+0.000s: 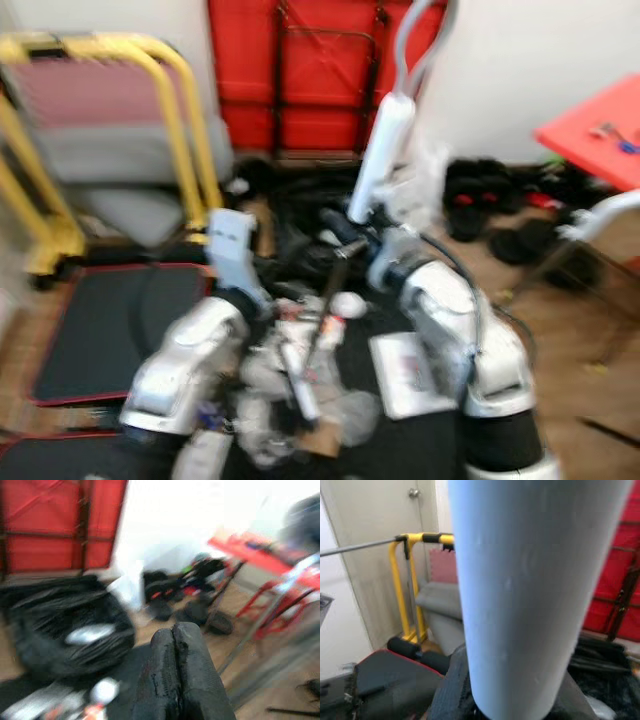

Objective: Sweep floor

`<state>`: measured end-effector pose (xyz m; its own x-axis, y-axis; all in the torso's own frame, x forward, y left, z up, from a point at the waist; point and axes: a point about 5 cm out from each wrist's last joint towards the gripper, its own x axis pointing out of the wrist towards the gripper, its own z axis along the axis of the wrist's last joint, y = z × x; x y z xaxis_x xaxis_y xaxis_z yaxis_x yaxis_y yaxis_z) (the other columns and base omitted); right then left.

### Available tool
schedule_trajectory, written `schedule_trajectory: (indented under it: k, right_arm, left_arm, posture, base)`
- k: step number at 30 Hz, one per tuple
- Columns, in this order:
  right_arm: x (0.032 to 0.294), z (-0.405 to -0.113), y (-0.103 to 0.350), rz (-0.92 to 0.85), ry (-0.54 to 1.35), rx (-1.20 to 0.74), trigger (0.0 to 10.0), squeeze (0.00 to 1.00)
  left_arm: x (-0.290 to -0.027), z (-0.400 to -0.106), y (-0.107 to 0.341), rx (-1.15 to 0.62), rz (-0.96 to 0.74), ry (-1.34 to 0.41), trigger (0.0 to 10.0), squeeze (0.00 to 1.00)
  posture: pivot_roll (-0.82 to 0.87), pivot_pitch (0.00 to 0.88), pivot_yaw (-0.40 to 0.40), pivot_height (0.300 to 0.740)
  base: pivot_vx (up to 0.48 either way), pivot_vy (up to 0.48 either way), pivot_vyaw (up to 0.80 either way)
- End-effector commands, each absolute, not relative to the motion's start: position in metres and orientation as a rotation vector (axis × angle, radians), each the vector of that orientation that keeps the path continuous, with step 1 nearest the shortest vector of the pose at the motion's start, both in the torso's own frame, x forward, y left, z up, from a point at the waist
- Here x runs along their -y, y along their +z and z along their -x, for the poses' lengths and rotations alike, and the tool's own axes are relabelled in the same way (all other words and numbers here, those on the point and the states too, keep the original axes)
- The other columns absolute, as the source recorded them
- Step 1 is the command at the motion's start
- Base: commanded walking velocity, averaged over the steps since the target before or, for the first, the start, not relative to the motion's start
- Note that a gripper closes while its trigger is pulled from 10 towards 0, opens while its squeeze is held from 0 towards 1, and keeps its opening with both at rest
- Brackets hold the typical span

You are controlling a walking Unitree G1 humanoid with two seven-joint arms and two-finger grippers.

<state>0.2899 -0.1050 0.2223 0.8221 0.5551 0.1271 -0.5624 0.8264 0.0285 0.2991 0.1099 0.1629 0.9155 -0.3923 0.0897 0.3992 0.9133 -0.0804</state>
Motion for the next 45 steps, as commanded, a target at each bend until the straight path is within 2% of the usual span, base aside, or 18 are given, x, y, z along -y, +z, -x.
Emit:
schedule_trajectory:
  k: [1, 26, 45]
  right_arm:
    - [0.111, -0.289, 0.230, -0.068, 0.576, 0.174, 10.0, 0.00]
    - [0.112, -0.290, 0.220, -0.090, 0.561, 0.171, 10.0, 0.00]
    - [0.108, -0.291, 0.215, -0.101, 0.571, 0.166, 10.0, 0.00]
  left_arm:
    - [-0.099, -0.297, 0.163, 0.079, 0.099, -0.478, 10.0, 0.00]
    - [-0.100, -0.299, 0.162, 0.069, 0.072, -0.456, 10.0, 0.00]
    - [-0.099, -0.299, 0.162, 0.059, 0.062, -0.470, 10.0, 0.00]
  posture:
    - [-0.14, 0.101, -0.160, 0.740]
    - [-0.14, 0.107, -0.155, 0.740]
    - [-0.14, 0.112, -0.153, 0.740]
  base:
    - [0.000, 0.000, 0.00]
    - [0.000, 0.000, 0.00]
    - [0.000, -0.419, 0.00]
